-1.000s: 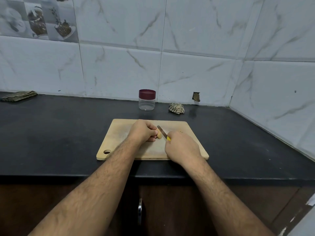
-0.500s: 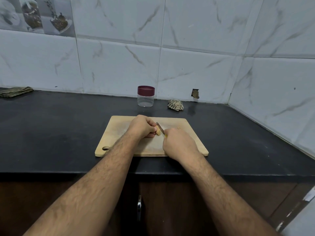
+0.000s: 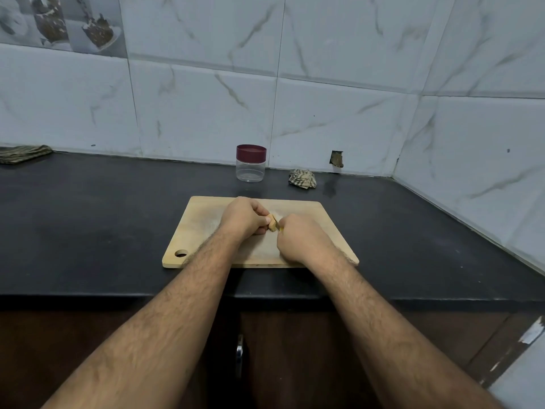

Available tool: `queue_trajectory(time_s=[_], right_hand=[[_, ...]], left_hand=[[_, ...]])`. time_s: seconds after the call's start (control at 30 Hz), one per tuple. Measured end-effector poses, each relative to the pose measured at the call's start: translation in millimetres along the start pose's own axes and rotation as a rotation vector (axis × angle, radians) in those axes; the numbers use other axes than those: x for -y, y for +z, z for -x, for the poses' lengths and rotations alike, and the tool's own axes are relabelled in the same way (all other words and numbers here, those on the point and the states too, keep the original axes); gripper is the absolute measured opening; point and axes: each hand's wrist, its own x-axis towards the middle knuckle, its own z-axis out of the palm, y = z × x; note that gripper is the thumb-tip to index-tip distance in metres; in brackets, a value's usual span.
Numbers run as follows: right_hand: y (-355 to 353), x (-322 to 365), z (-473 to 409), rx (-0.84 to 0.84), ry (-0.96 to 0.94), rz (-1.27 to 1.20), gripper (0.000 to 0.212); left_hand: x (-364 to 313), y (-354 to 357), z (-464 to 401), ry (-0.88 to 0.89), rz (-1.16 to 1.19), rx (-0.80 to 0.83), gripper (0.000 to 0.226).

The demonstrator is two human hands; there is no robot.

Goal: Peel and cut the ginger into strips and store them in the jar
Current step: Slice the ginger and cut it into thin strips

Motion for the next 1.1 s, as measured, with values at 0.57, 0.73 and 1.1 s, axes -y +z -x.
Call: queue_trajectory(time_s=[0.57, 0.73, 1.1], right_hand=[[-10.6, -2.4, 58.5, 0.03, 0.012, 0.066, 0.03], [-11.2, -2.8, 59.1, 0.029, 0.024, 0.048, 0.031], [-13.2, -9.9, 63.8, 0.032, 0.055, 0.006, 0.032]], left_hand=[[-4.4, -3.4, 10.5, 0.027, -0.04, 0.013, 0.006], [-10.5, -10.1, 10.2, 0.065, -0.247, 0.111, 0.03], [2.8, -10.1, 19.0, 0.292, -0.429, 0.075, 0.023]])
